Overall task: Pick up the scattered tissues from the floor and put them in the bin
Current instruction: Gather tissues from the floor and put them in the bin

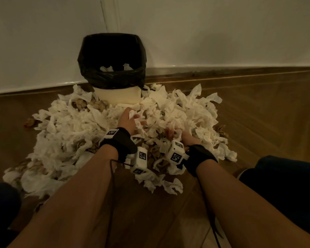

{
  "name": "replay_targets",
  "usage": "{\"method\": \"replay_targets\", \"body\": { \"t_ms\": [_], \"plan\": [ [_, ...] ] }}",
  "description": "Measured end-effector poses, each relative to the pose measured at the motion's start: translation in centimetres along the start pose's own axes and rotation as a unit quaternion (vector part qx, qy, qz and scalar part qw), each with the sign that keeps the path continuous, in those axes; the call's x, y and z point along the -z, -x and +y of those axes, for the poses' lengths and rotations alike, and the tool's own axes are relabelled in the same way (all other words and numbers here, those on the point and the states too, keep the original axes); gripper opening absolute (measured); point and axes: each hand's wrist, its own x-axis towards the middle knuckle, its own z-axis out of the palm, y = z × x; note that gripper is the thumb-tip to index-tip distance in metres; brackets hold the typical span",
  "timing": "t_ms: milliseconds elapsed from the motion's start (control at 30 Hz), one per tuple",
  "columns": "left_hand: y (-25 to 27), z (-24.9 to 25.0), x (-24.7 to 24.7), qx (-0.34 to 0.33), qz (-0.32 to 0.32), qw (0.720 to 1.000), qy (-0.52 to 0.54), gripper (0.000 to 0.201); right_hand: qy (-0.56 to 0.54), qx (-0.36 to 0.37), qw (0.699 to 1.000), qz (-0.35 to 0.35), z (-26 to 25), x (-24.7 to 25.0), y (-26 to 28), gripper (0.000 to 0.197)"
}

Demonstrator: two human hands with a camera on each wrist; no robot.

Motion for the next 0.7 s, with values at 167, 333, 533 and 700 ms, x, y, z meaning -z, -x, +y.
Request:
{"method": "replay_targets", "body": {
  "t_ms": [167,333,533,700],
  "plan": [
    [-0.1,-0.1,0.7,-0.043,-0.004,0.996,-0.074,0.036,-0.205,-0.048,0.975,-0.063,-0.3,-1.6,-0.8,0.052],
    [0.6,1.4,0.7,-0.067,-0.045,0.991,-0.109,0.035,-0.165,-0.021,0.983,-0.073,-0.9,-2.9,0.1,0.048],
    [0.1,2.3,1.3,-0.072,-0.058,0.993,-0.070,0.058,-0.079,0.016,0.997,-0.006,-2.1,-5.2,0.1,0.040],
    [0.7,3.5,1.4,-0.030,-0.040,0.989,0.137,0.038,-0.074,0.072,0.995,0.001,-2.8,-5.8,0.3,0.044]
  ]
}}
